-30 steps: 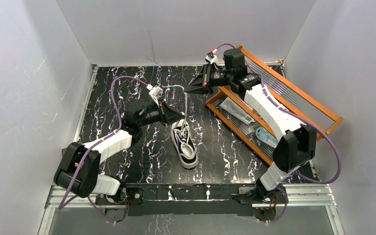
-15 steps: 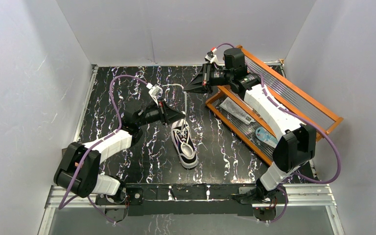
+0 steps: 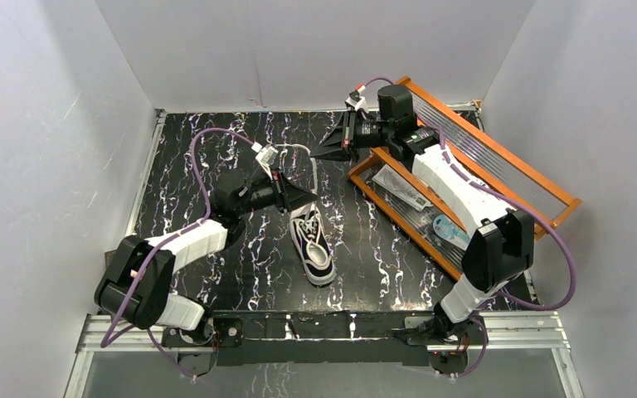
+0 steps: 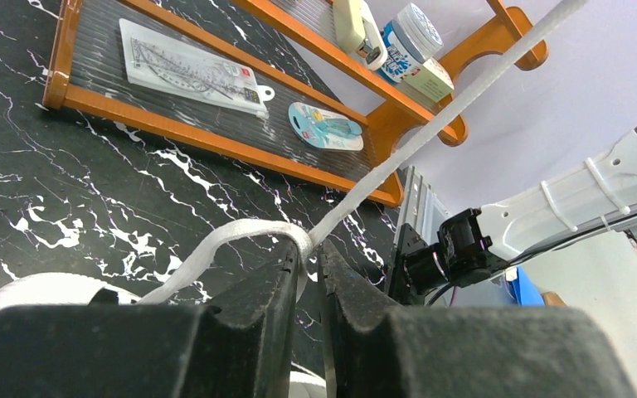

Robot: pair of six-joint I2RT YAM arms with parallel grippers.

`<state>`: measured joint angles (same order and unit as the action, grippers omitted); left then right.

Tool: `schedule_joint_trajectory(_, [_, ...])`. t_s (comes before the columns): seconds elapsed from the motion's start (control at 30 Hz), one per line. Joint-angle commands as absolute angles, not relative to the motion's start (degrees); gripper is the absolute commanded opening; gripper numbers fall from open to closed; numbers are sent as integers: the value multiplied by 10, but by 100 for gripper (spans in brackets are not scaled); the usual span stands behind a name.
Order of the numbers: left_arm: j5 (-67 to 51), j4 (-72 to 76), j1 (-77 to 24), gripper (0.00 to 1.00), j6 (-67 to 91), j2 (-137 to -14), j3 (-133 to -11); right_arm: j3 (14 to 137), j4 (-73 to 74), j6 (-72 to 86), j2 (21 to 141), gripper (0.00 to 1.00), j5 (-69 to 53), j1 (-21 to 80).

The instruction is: Tie the shoes

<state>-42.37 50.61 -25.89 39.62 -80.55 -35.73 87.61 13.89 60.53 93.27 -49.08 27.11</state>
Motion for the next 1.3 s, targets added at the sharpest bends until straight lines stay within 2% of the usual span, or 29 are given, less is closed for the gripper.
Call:
schedule_joint_trajectory(0.0, [-413, 536, -264, 13, 383, -800, -372, 869, 97, 620, 925, 0, -509, 277])
schedule_joint_trajectory(0.17, [-402, 536, -265, 13, 389, -800, -372, 871, 94, 623, 931, 0, -512, 284])
schedule_joint_trajectory(0.33, [-399, 535, -267, 17, 394, -808, -378, 871, 91, 623, 931, 0, -514, 287])
schedule_joint_trajectory(0.37, [-399, 535, -268, 14, 395, -808, -379, 870, 91, 624, 931, 0, -514, 287])
schedule_joint_trajectory(0.4, [-397, 533, -268, 4, 393, -808, -382, 870, 92, 624, 930, 0, -514, 287])
schedule_joint_trajectory(0.47, [-389, 522, -268, 0, 389, -802, -383, 868, 93, 622, 929, 0, -515, 287])
schedule_joint_trajectory(0.63, [-355, 435, -268, 0, 390, -772, -393, 864, 125, 585, 924, 0, -515, 286])
schedule_joint_trajectory(1.17, [-388, 439, -268, 1, 361, -756, -386, 855, 96, 613, 915, 0, -513, 289])
schedule_joint_trajectory(1.27, [-391, 458, -269, 0, 372, -754, -380, 867, 143, 576, 887, 0, -437, 276])
